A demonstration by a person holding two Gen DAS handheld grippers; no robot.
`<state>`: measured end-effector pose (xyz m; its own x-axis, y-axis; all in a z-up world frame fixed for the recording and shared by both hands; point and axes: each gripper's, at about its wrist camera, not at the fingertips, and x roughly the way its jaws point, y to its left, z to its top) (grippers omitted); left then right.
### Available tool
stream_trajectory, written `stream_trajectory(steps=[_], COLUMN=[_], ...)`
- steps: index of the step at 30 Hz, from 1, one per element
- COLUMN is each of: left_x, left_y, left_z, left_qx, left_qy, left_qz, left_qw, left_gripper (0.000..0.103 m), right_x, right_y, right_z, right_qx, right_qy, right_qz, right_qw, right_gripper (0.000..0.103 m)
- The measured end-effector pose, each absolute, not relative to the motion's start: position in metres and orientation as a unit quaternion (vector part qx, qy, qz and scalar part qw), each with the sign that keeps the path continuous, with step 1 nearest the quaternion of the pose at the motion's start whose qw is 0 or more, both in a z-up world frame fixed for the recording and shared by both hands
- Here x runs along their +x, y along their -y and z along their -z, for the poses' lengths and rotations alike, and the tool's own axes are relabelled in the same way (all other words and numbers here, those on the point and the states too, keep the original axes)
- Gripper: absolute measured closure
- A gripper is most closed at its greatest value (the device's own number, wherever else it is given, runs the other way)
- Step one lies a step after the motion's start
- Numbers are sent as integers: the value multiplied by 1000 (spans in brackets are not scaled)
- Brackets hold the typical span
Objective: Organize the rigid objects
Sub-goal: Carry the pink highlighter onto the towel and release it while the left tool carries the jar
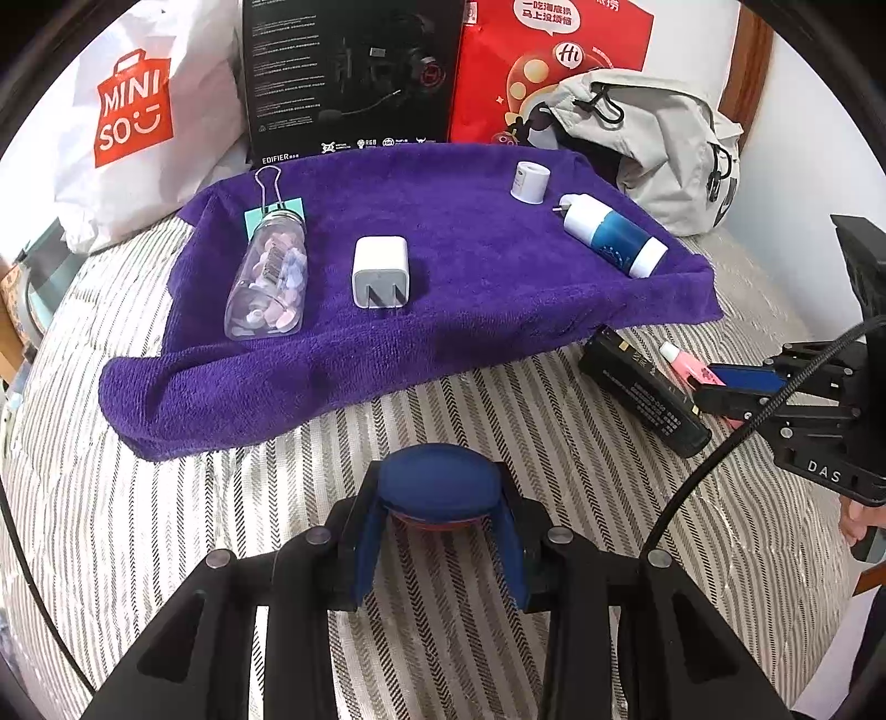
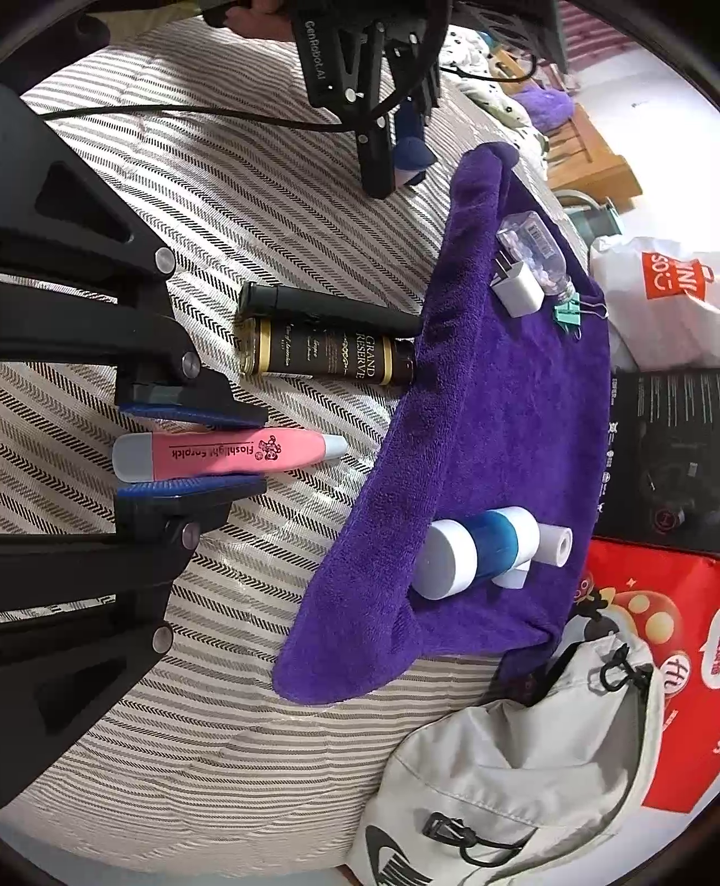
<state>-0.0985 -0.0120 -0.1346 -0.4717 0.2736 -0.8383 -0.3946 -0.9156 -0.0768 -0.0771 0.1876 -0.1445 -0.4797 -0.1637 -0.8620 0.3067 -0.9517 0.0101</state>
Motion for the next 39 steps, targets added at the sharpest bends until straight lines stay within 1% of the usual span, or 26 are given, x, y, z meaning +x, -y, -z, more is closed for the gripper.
stream_trajectory(steps=[6,14,21,30,39], left_x=[-93,-97,-108,-131,-143], left_y=[28,41,44,44,57], left_z=[119,98,85,87,94], left_qx=[-469,-452,-445,-449,-455], left_qy=[-49,-40,-33,-32,-25], left_qz=[-861,-871,-874,-874,-872], left_qw=[192,187,191,185,177], left_gripper=[69,69,69,69,69], right_x=[-71,-60,-66,-111,-176], right_y=[-196,-197,-199,-195,-178], right_z=[139,122,102,84,100], right_qx=[500,490,475,456,474], right_qy=[-26,-13,0,4,-11], right_qz=[852,856,861,869,859], right_qw=[152,167,180,193,192], right_gripper=[86,86,86,86,86])
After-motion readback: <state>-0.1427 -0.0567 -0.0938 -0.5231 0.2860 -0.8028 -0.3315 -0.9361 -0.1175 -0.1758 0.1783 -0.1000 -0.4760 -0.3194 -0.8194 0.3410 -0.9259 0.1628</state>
